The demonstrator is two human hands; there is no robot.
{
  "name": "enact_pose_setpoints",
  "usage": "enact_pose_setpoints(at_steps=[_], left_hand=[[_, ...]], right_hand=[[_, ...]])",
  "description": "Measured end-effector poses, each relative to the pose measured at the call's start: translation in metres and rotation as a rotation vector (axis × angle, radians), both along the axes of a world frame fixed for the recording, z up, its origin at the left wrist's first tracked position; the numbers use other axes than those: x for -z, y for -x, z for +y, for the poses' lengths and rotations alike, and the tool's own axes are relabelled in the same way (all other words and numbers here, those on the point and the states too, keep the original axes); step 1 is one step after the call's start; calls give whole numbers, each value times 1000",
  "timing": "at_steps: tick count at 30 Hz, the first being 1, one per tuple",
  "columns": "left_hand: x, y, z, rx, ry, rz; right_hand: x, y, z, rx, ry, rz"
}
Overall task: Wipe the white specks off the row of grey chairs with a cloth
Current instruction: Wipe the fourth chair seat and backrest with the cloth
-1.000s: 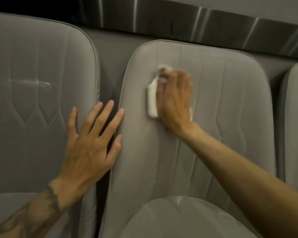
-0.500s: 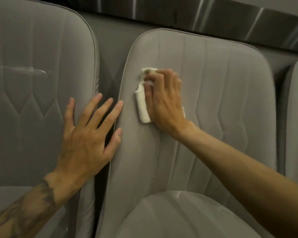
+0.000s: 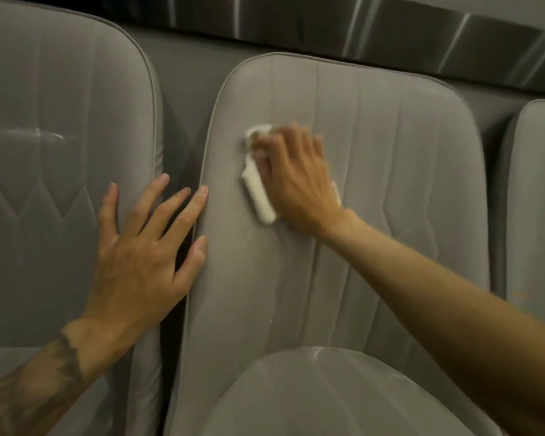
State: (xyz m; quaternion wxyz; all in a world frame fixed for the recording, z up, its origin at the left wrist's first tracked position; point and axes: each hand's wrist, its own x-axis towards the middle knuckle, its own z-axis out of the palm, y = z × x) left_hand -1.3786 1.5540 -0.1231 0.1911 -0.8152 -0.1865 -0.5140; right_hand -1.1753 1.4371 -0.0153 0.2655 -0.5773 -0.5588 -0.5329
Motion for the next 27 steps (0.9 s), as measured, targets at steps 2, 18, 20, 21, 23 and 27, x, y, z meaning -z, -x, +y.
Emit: enact_pose_setpoints(at_steps=[2, 18, 20, 21, 23, 27], left_hand=[[0, 0, 0, -3, -3, 2], [2, -4, 2, 16, -5, -19], [3, -5, 4, 18, -10, -28], [4, -5, 4, 19, -10, -31], [3, -5, 3, 15, 0, -30], [2, -4, -1, 2, 12, -18]], right_hand=[[-28, -12, 9, 105, -146, 35], [60, -25, 1, 63, -257, 211], [106, -9, -1, -3, -188, 236], [132, -2, -7, -41, -110, 208], [166, -4, -26, -99, 86, 62], [137, -36, -42, -48, 142, -87]])
